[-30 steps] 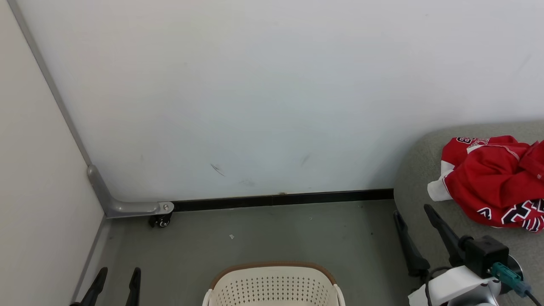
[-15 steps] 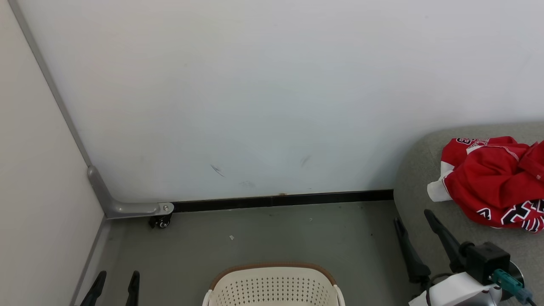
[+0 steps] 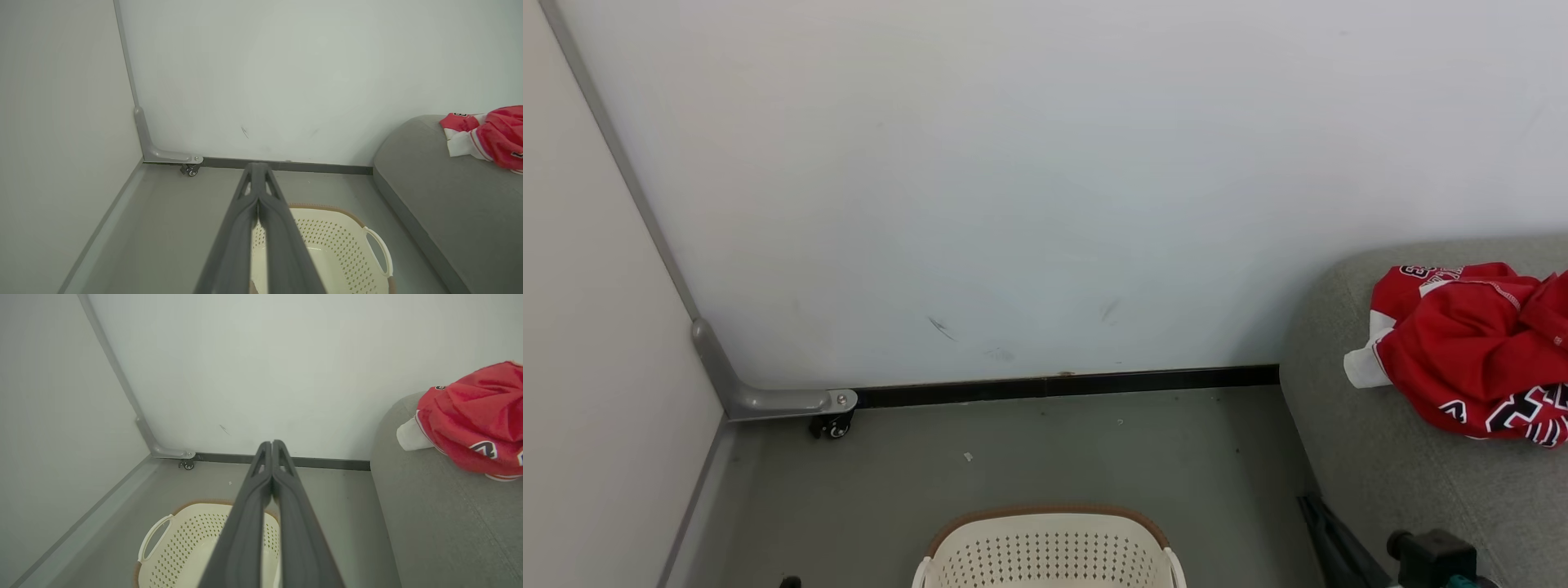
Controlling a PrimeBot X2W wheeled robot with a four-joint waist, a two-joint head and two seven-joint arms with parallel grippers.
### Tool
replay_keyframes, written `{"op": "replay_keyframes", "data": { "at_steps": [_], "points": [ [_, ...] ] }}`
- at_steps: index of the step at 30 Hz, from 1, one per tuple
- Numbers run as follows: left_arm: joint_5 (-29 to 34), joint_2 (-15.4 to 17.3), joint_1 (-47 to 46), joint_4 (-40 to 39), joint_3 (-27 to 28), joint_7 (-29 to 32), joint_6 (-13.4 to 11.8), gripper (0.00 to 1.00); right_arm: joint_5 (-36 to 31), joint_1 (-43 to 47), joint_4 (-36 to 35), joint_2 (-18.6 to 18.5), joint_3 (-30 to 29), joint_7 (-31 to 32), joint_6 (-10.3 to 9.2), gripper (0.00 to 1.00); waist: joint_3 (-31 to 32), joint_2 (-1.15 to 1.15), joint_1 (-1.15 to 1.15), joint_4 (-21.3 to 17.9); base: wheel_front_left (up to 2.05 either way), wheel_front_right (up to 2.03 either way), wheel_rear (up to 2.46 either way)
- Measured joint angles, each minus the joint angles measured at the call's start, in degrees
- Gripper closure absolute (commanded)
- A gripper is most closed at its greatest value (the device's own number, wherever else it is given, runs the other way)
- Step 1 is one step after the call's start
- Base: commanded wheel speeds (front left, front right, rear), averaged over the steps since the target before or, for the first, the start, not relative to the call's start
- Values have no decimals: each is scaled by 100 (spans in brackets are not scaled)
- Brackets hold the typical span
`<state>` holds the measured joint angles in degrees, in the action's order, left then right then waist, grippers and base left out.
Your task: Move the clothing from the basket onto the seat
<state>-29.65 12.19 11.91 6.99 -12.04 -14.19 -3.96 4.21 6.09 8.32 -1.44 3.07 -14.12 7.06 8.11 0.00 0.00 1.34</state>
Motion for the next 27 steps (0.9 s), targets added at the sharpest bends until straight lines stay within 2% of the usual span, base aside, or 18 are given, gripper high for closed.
{"op": "replay_keyframes", "data": {
  "at_steps": [9,20,27],
  "points": [
    [-454,-119,49,136,56,133,59,100,443,107,112,13,-4,57,0,100,-15,0,0,-4,0,0,0],
    [-1134,-224,-94,245,240,363,146,100,1658,66,178,12,-96,268,-1,100,-71,0,3,-12,0,0,0],
    [-1553,-291,-209,287,360,510,218,100,2235,37,198,11,-192,414,-1,100,-133,0,31,-23,0,0,0]
  ]
}}
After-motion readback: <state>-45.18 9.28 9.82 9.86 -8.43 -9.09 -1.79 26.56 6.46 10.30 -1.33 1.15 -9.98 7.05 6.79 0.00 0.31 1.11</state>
